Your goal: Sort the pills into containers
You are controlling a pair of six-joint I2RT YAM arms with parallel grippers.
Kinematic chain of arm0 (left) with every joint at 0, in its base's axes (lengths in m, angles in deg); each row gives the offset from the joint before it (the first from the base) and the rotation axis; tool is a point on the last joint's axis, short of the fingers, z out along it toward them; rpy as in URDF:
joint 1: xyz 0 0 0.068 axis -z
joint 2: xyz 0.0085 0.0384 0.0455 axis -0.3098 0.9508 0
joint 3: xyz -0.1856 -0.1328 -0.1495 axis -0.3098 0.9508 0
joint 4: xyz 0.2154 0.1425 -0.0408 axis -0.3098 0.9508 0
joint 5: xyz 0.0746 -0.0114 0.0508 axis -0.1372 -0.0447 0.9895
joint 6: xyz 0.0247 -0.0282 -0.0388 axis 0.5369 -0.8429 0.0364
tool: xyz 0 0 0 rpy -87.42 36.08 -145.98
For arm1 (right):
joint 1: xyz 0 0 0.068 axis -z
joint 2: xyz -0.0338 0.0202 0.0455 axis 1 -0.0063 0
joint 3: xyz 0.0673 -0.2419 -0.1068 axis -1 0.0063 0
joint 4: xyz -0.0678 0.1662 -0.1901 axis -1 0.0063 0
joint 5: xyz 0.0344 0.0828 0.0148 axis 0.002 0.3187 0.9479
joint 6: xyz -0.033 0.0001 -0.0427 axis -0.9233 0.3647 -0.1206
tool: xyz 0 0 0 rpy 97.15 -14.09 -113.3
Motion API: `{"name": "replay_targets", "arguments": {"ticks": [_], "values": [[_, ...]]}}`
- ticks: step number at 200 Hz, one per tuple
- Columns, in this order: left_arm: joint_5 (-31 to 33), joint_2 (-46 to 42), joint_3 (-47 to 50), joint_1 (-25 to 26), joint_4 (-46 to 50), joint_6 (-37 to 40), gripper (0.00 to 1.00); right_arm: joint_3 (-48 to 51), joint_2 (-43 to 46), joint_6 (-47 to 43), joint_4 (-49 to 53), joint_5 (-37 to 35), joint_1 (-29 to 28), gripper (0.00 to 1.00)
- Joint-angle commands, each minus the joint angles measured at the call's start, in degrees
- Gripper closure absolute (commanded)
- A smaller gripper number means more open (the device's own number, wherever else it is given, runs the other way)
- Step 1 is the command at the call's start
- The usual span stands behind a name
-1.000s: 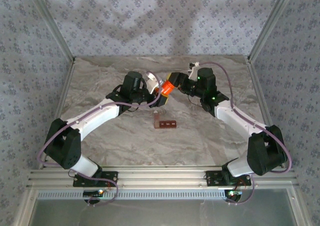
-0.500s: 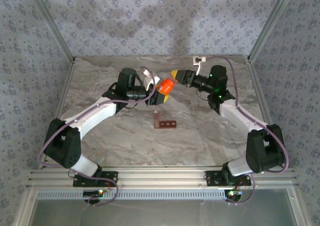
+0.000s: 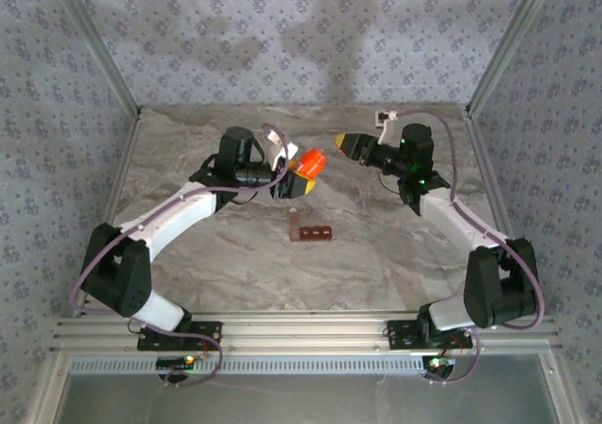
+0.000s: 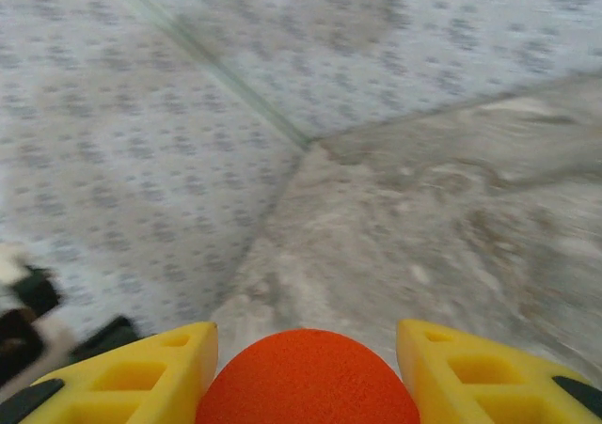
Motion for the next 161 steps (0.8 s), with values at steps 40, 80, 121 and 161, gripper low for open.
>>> {"name": "replay_targets", "arguments": {"ticks": [40,80,121,161], "values": [[7.82,-6.93,6.03,-0.71,-2.36,0.04,1.00,8.87,4.57,-3.51,21.24,-28.09,-0.87,0.61],[10.99,-9.06,9.57,-0.72,-2.33,-0.42,1.00,13.07,2.24,0.24,22.69,-40.54,-3.15,0.61],[17.08,-11.36,12.77,-0.73,-2.36,-1.35,1.00,12.64,-1.24,3.94,24.16,-53.17,-6.01,0.61],[20.47,-13.43,14.88,-0.63,-2.33,-2.26,1.00,11.86,-5.70,8.25,25.46,-60.83,-8.19,0.57]]}}
